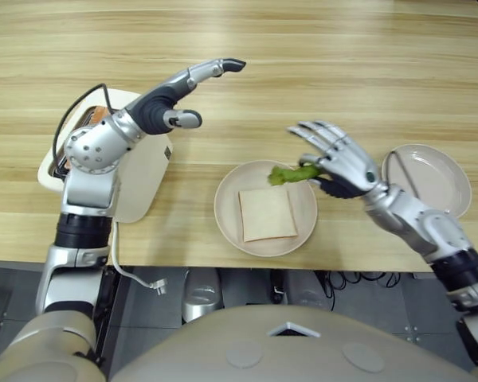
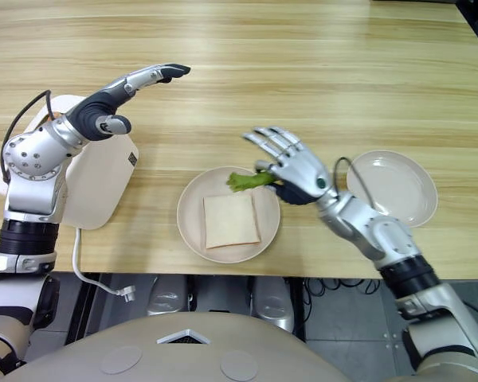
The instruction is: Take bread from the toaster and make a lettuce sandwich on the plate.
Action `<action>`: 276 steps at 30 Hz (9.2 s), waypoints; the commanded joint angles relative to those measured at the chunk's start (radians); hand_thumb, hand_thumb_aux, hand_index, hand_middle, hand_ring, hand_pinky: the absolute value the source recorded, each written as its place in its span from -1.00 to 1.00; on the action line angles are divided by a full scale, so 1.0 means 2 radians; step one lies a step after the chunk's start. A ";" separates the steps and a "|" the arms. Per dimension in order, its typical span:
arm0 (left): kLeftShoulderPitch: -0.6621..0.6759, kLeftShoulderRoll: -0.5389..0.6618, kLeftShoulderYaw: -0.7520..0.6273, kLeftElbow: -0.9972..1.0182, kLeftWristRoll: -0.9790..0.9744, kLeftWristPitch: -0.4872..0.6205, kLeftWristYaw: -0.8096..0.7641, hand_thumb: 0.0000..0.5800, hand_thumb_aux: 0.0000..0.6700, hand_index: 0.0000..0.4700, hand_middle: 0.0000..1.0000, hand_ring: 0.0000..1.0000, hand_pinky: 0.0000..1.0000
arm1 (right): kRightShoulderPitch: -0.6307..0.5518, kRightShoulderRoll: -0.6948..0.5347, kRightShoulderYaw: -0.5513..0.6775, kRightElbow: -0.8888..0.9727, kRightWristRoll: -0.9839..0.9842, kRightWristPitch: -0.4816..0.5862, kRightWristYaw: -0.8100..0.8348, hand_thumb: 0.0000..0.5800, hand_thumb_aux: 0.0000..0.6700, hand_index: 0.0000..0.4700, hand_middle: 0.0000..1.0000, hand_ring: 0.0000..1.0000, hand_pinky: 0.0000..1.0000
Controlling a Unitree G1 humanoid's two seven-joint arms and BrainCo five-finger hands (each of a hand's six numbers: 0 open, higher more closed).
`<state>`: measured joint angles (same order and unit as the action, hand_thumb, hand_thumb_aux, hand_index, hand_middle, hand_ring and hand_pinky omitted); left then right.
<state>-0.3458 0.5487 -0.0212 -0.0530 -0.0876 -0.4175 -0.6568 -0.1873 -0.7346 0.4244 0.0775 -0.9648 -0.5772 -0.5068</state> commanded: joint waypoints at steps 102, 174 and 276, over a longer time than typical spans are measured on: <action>0.041 0.011 0.037 -0.030 -0.005 0.016 0.021 -1.00 -1.00 -1.00 -1.00 -1.00 -1.00 | -0.047 -0.005 0.106 0.052 -0.124 -0.005 0.098 -1.00 -1.00 -1.00 -1.00 -1.00 -1.00; 0.133 0.265 0.102 0.058 0.297 0.103 0.091 1.00 1.00 0.96 1.00 1.00 1.00 | 0.007 -0.063 -0.002 -0.002 -0.121 0.041 0.090 -1.00 -1.00 -1.00 -1.00 -1.00 -1.00; -0.042 -0.123 -0.221 0.374 0.197 -0.072 -0.015 -1.00 -1.00 -1.00 -0.86 -0.86 -0.86 | 0.126 -0.079 -0.007 -0.094 0.126 -0.061 0.473 -1.00 -1.00 -1.00 -1.00 -1.00 -1.00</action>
<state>-0.4284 0.2989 -0.4592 0.6685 0.2996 -0.5827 -0.6806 0.0453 -0.8821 0.3673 -0.1439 -0.6813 -0.6977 0.3733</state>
